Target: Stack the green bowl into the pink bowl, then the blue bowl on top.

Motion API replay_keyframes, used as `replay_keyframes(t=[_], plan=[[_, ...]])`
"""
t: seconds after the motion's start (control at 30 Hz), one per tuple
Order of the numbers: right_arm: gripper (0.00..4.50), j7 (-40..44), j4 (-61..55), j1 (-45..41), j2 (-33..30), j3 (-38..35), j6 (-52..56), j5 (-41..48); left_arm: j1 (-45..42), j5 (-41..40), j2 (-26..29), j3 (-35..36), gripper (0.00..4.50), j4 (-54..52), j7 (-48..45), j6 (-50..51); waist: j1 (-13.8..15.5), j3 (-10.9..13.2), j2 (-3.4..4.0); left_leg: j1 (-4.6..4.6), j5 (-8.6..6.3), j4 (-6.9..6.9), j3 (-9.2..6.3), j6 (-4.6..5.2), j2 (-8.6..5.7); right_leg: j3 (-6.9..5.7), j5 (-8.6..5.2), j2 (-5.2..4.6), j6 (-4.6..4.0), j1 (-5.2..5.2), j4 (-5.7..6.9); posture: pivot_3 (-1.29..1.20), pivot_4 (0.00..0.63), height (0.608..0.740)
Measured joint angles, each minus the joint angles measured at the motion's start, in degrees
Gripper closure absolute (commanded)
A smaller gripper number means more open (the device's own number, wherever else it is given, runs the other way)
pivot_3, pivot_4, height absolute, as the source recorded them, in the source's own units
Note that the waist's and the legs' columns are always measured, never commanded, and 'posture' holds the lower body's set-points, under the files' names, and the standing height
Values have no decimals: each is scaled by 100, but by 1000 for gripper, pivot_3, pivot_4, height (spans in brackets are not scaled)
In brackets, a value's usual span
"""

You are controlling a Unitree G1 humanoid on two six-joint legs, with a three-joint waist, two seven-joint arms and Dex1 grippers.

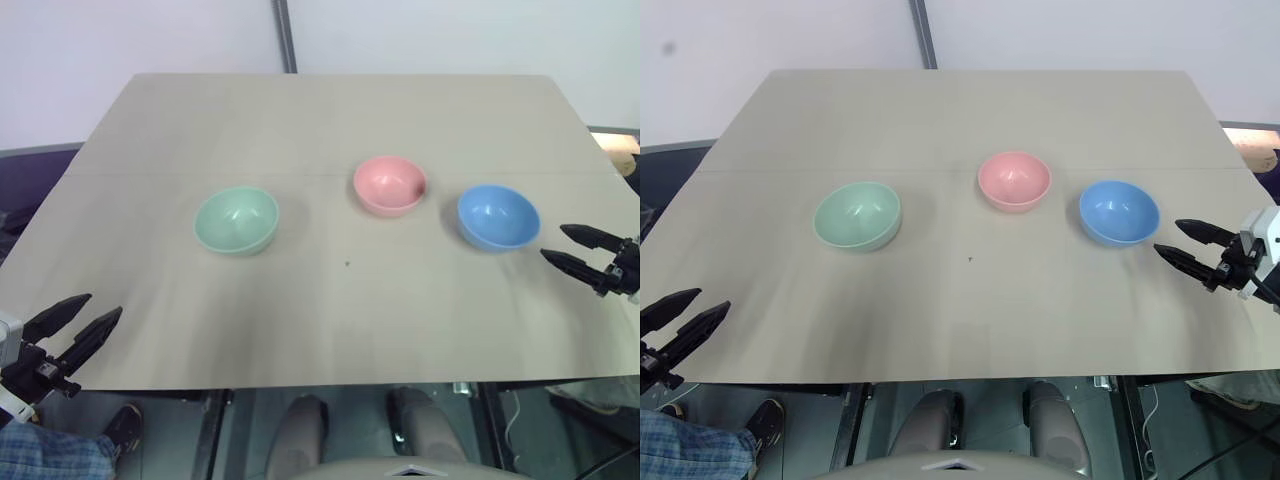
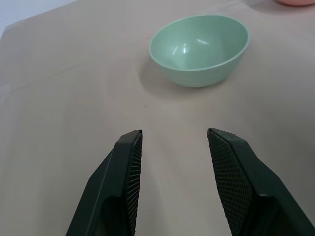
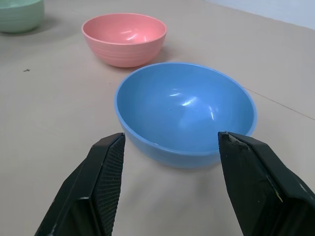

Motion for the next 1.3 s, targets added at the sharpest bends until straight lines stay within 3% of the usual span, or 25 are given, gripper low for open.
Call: replay_keyframes(t=[1.2,1.3], plan=[[1194,-97,-23,-34,55,15,9,-5,-365,-133,-103,-175,2255,-3,19,-220,0,0,0,1,0,1,2,0,0,2,9,0,6,0,3,0,150,740],[1194,-338,-262,-466,4,492,388,-247,-272,-491,-125,-144,2255,-91,-98,-160,-73,0,0,8,0,2,14,0,2,13,8,1,4,0,8,0,150,740]])
